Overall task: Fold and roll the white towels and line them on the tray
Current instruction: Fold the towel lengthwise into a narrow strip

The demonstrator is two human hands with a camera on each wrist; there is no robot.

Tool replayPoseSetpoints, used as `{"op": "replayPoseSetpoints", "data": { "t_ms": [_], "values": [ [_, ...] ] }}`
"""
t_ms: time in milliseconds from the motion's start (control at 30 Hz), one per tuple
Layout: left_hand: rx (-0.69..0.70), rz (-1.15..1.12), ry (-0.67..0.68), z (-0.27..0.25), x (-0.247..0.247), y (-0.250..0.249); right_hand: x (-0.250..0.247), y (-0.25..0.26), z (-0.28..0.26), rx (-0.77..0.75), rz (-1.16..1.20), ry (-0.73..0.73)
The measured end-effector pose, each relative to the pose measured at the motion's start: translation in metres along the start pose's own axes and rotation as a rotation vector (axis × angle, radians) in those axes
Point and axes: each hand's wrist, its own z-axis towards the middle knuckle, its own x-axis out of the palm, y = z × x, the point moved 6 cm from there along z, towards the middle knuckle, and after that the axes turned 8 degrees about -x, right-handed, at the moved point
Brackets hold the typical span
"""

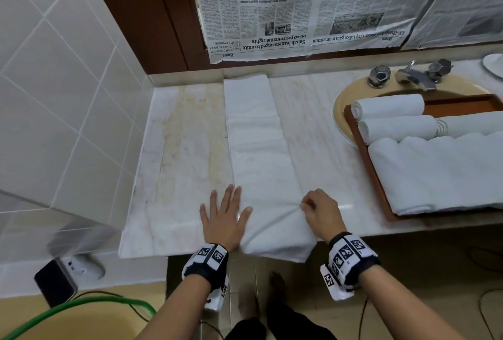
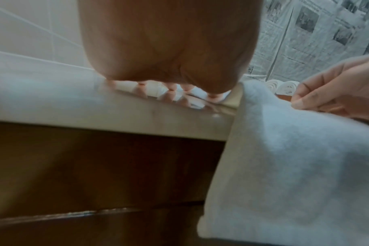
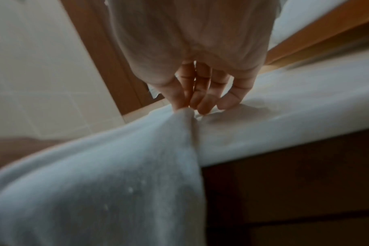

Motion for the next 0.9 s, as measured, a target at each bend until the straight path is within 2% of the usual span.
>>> {"op": "replayPoseSetpoints", "data": {
  "t_ms": [167, 233, 333, 400, 500, 633, 700, 767, 833, 900],
  "values": [
    [-0.006, -0.017, 0.019, 0.003, -0.001, -0.001, 0.007, 0.001, -0.016, 0.042, -0.143, -0.103],
    [-0.010, -0.051, -0.006, -0.002, -0.004, 0.001, 0.008, 0.008, -0.027, -0.013, -0.206, -0.146],
    [0.064, -0.085, -0.011, -0.019, -0.003, 0.000, 0.024, 0.026, -0.051, -0.222, -0.307, -0.038],
    [0.143, -0.005, 0.009, -0.033, 0.006, -0.002, 0.040, 0.031, -0.062, -0.284, -0.362, 0.067],
    [0.166, 0.091, 0.012, -0.038, 0.013, 0.001, 0.056, 0.035, -0.059, -0.256, -0.410, 0.180],
    [0.145, 0.094, 0.009, -0.037, 0.012, 0.004, 0.060, 0.026, -0.048, -0.196, -0.506, 0.317],
    [0.121, 0.076, 0.007, -0.036, 0.010, 0.005, 0.051, 0.014, -0.041, -0.130, -0.540, 0.328],
    [0.093, 0.055, 0.006, -0.035, 0.011, 0.002, 0.040, 0.011, -0.037, -0.064, -0.551, 0.261],
    [0.081, 0.026, -0.009, -0.037, 0.012, -0.005, 0.039, 0.028, -0.039, -0.121, -0.553, 0.172],
    [0.097, 0.043, -0.011, -0.038, 0.014, -0.015, 0.056, 0.048, -0.046, -0.258, -0.494, 0.189]
  ]
}}
